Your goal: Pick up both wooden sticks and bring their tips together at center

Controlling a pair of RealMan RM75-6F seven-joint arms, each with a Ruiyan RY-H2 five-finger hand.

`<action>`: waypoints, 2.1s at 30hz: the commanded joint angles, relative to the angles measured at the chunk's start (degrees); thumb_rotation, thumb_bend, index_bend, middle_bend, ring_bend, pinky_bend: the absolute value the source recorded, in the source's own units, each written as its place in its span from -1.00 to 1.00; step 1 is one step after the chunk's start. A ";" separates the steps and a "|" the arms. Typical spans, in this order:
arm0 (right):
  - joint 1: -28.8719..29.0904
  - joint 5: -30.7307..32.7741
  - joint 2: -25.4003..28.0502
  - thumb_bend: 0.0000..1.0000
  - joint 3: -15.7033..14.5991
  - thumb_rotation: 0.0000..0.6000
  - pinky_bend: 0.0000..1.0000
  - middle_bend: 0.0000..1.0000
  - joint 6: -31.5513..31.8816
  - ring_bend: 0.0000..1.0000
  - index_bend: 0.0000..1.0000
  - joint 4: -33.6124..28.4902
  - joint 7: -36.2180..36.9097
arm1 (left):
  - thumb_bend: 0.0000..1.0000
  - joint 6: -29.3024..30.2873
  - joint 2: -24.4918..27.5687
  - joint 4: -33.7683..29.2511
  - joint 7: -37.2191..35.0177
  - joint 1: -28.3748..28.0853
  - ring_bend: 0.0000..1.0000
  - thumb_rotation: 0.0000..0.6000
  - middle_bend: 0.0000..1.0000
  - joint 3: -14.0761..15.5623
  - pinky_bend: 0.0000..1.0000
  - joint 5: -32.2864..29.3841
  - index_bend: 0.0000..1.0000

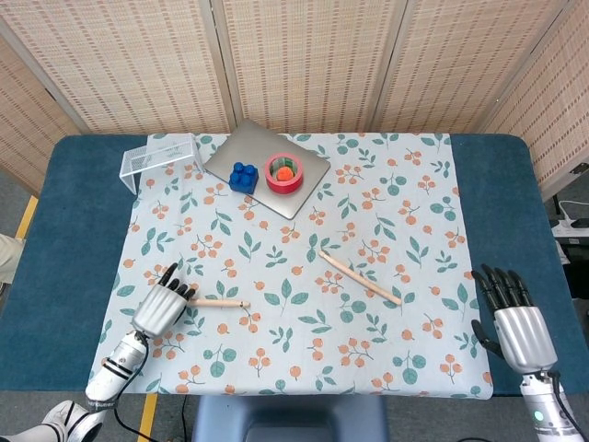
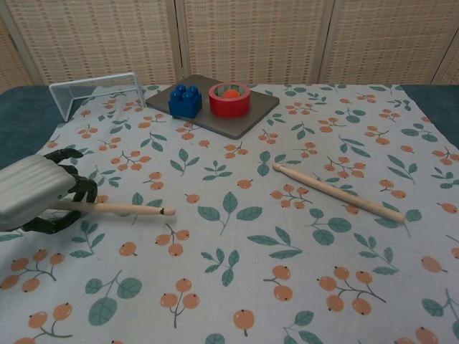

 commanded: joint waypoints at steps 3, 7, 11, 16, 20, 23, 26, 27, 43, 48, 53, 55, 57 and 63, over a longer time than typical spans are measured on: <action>0.33 -0.41 -0.75 -0.35 -0.23 1.00 -1.00 -1.00 -0.52 -1.00 -1.00 0.02 -0.66 | -0.03 4.28 -0.82 2.18 -4.83 0.49 -0.05 1.00 0.72 -0.13 -0.73 1.02 0.64; 2.03 0.00 -1.25 -0.35 0.12 1.00 -1.00 -1.00 -3.35 -1.00 -1.00 -1.48 -2.76 | -0.03 5.57 -0.50 1.74 -7.94 0.64 -0.02 1.00 0.74 0.05 -0.73 1.25 0.67; 5.75 4.62 -2.57 -0.35 2.76 1.00 -1.00 -0.99 -9.51 -1.00 -1.00 -4.48 -8.63 | -0.03 7.47 -0.23 1.12 -9.93 0.78 -0.02 1.00 0.75 0.08 -0.73 1.74 0.68; 11.09 13.22 -6.43 -0.35 6.95 1.00 -1.00 -0.72 -17.02 -1.00 -0.88 -6.04 -15.98 | -0.03 9.52 0.30 0.84 -10.06 1.32 -0.01 1.00 0.75 0.30 -0.73 2.28 0.68; 15.44 22.53 -10.34 -0.35 9.35 1.00 -1.00 -0.63 -22.50 -1.00 -0.79 -4.12 -23.30 | -0.03 10.52 0.97 0.87 -10.20 1.92 -0.01 1.00 0.75 0.55 -0.73 2.37 0.68; 17.89 28.30 -12.83 -0.35 10.15 1.00 -1.00 -0.59 -24.77 -1.00 -0.75 -3.38 -27.31 | -0.03 11.06 1.43 1.05 -10.42 2.27 -0.01 1.00 0.75 0.65 -0.73 2.36 0.68; 20.21 33.77 -15.00 -0.35 10.64 1.00 -1.00 -0.58 -26.42 -1.00 -0.73 -2.67 -30.62 | -0.03 11.40 1.80 1.20 -10.74 2.52 -0.01 1.00 0.75 0.70 -0.73 2.30 0.68; 20.90 35.41 -15.60 -0.35 10.79 1.00 -1.00 -0.58 -26.89 -1.00 -0.73 -2.50 -31.40 | -0.03 11.47 1.87 1.25 -10.80 2.57 -0.01 1.00 0.75 0.70 -0.73 2.29 0.68; 28.16 46.73 -20.20 -0.35 8.09 1.00 -1.00 -0.34 -25.75 -0.89 -0.44 -1.66 -39.29 | -0.03 11.86 1.99 2.73 -12.11 2.81 0.00 1.00 0.75 0.67 -0.73 2.10 0.68; 29.23 46.75 -20.84 -0.35 6.92 1.00 -1.00 -0.25 -24.58 -0.78 -0.28 -1.42 -40.26 | -0.03 11.51 1.83 3.37 -12.53 2.68 0.00 1.00 0.75 0.83 -0.73 2.14 0.68; 30.12 46.23 -21.60 -0.35 5.60 1.00 -1.00 -0.18 -22.51 -0.70 -0.19 -1.16 -42.34 | -0.03 11.52 1.50 4.28 -12.74 2.68 0.01 1.00 0.75 0.81 -0.73 2.07 0.68; 30.44 46.81 -21.79 -0.35 5.29 1.00 -1.00 -0.18 -21.99 -0.70 -0.18 -1.18 -43.35 | -0.03 11.56 1.52 4.49 -12.82 2.67 0.01 1.00 0.75 0.82 -0.73 2.07 0.68; 30.79 47.52 -21.91 -0.35 5.17 1.00 -1.00 -0.17 -21.24 -0.70 -0.19 -1.43 -44.34 | -0.03 11.66 1.57 4.56 -12.98 2.67 0.01 1.00 0.75 0.76 -0.73 2.02 0.68; 32.06 49.71 -22.37 -0.35 4.73 1.00 -1.00 -0.18 -19.41 -0.70 -0.25 -1.58 -47.96 | -0.03 11.80 1.64 4.84 -13.48 2.74 0.01 1.00 0.75 0.72 -0.73 1.88 0.68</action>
